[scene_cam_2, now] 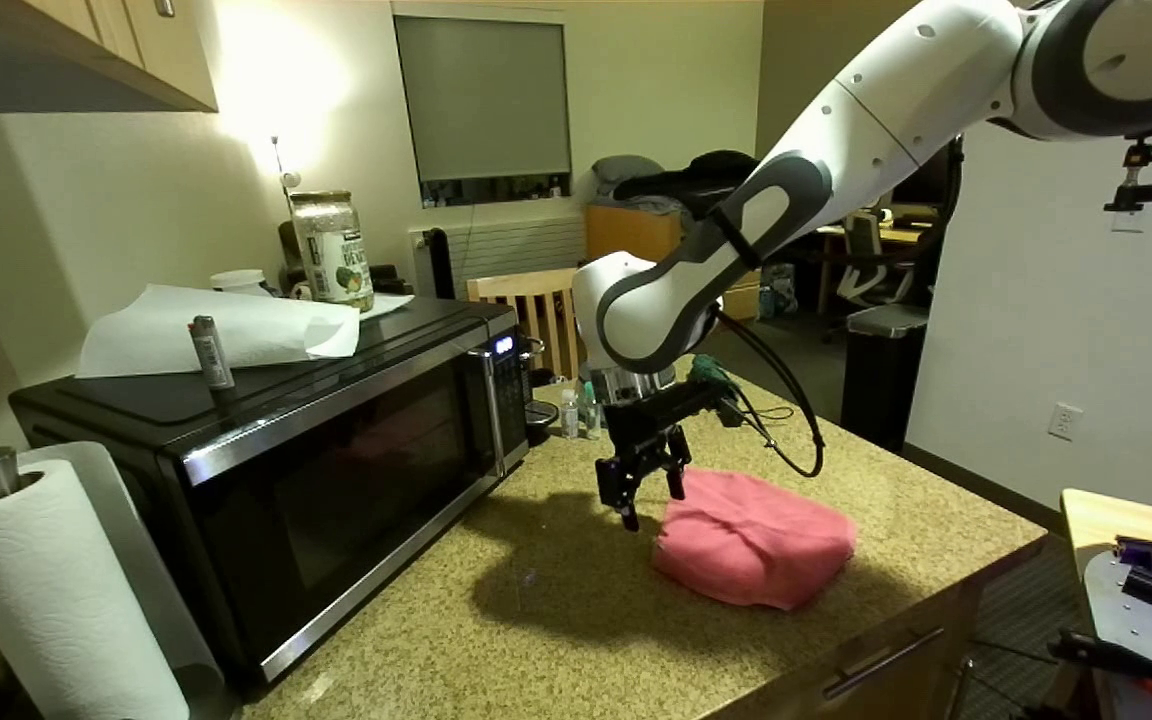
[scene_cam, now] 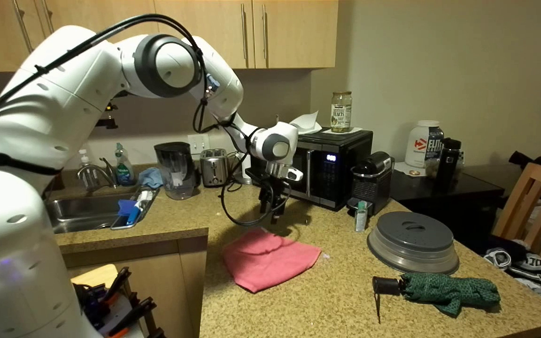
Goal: Spread the cloth on the table
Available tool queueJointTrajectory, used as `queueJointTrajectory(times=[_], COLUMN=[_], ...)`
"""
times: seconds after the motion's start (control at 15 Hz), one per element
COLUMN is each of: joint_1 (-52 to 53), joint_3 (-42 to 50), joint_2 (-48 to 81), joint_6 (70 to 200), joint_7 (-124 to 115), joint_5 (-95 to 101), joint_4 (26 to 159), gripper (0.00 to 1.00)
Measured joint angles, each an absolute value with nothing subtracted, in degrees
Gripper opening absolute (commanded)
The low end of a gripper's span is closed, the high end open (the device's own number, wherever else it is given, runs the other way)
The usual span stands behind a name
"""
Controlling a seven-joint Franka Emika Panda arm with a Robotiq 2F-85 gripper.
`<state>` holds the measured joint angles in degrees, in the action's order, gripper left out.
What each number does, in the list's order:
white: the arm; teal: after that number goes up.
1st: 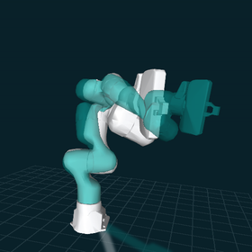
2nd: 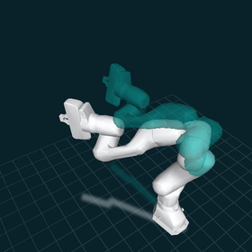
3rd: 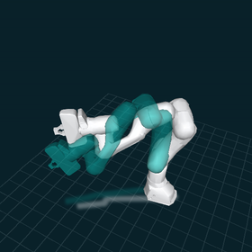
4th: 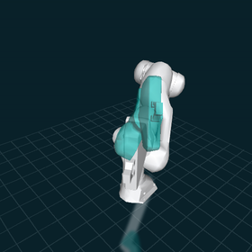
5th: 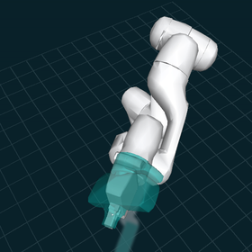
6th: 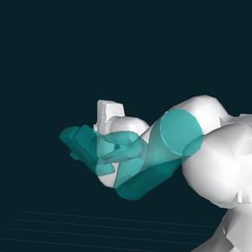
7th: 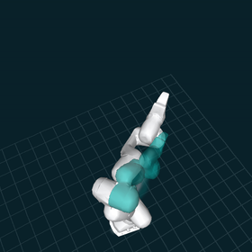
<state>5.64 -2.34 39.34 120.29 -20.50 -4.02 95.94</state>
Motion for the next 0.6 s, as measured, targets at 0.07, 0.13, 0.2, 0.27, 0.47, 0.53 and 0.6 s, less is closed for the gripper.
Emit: queueJointTrajectory(times=[0.07, 0.13, 0.2, 0.27, 0.47, 0.53, 0.6], joint_1=[5.92, 6.22, 6.47, 6.7, 7.07, 7.13, 7.15], joint_3=[-2.69, -2.86, -2.95, -2.96, -2.97, -3.0, -3.06], joint_2=[39.41, 39.44, 39.44, 39.44, 39.44, 39.44, 39.44], joint_6=[120.3, 120.32, 120.32, 120.32, 120.34, 120.39, 120.43], joint_7=[-20.5, -20.5, -20.5, -20.5, -20.5, -20.5, -20.5], joint_5=[-4.17, -4.18, -4.18, -4.18, -4.19, -4.19, -4.18], joint_4=[96.18, 96.45, 96.71, 96.96, 97.49, 97.66, 97.81], gripper=[1.0, 1.0, 1.0, 1.0, 1.0, 1.0, 1.0])
